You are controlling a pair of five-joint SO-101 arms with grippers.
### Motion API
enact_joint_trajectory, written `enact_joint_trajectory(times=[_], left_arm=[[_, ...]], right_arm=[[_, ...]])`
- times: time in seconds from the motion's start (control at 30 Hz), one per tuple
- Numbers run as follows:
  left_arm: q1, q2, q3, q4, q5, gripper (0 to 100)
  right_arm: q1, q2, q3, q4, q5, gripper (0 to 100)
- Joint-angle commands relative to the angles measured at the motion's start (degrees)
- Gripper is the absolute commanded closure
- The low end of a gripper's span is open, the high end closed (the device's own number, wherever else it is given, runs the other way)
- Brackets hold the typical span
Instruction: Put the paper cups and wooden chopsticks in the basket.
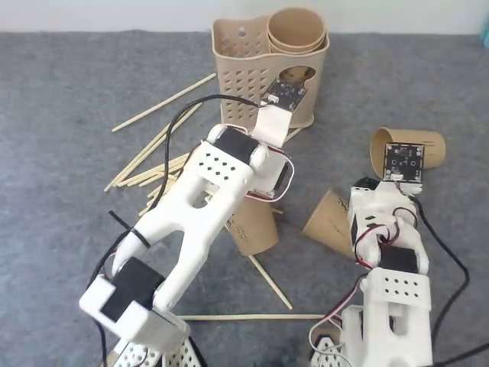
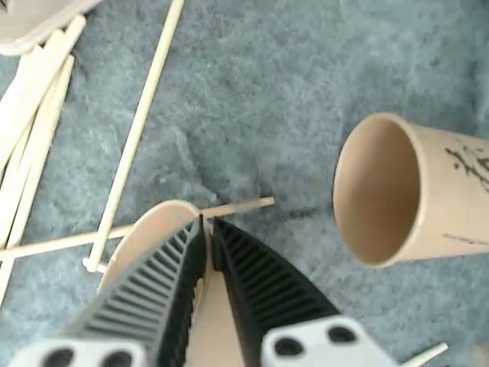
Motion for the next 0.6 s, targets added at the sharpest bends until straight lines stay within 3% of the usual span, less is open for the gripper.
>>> enact_joint_trajectory(times=[0.0, 0.33, 0.57], left_arm=[[-1.85, -4.04, -4.18, 1.41, -4.4, 99], [-2.73, -20.48, -6.55, 0.7, -12.31, 99], [-2.73, -31.91, -6.55, -8.62, -16.88, 99]], right_arm=[[0.13, 0.22, -0.97, -1.45, 0.53, 98.7], [0.13, 0.22, -0.97, -1.45, 0.53, 98.9], [0.13, 0.22, -0.97, -1.45, 0.53, 98.9]])
